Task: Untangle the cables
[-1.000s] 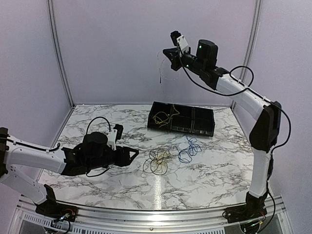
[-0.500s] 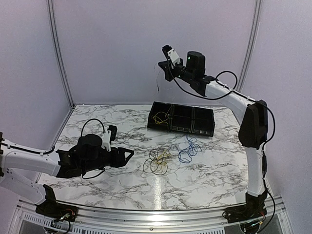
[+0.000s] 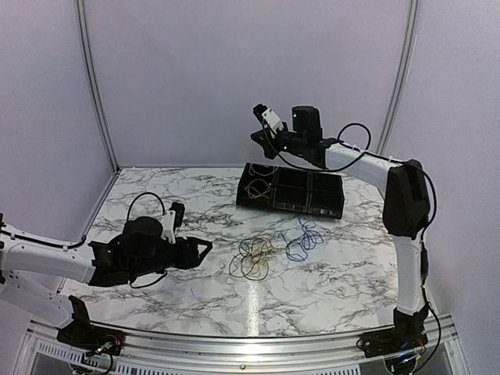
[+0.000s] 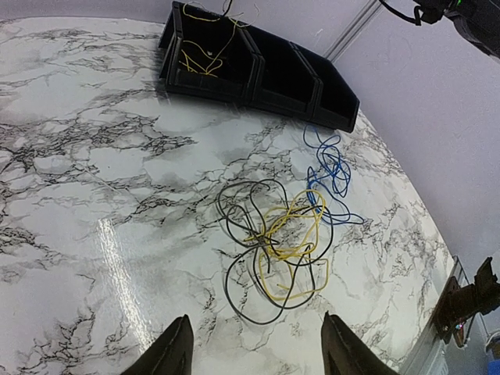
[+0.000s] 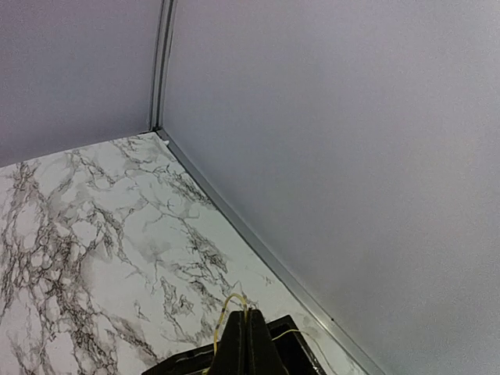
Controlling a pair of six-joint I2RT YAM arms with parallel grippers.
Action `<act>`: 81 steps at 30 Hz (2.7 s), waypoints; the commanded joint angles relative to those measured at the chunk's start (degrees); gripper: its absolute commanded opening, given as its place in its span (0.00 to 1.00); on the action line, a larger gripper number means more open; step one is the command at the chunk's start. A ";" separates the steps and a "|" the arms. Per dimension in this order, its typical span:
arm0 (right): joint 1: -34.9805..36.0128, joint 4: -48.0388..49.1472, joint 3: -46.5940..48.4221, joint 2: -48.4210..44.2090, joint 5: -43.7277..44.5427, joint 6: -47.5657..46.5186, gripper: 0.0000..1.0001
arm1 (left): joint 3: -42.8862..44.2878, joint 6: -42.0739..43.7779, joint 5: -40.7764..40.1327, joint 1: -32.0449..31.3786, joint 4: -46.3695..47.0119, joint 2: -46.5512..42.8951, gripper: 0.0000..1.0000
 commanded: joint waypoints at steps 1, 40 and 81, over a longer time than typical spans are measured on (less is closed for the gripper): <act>0.13 -1.22 -1.71 -7.52 -4.16 1.63 0.00 | -0.52 -0.31 -0.90 0.00 -1.06 -0.02 0.59; -3.98 -0.55 0.45 1.29 -4.32 9.45 0.00 | -2.81 -4.16 -1.83 -0.53 -2.77 -0.90 0.59; -5.72 -1.54 7.05 14.07 -6.52 8.04 0.00 | -1.09 -9.67 -7.15 -3.88 -13.07 -3.65 0.58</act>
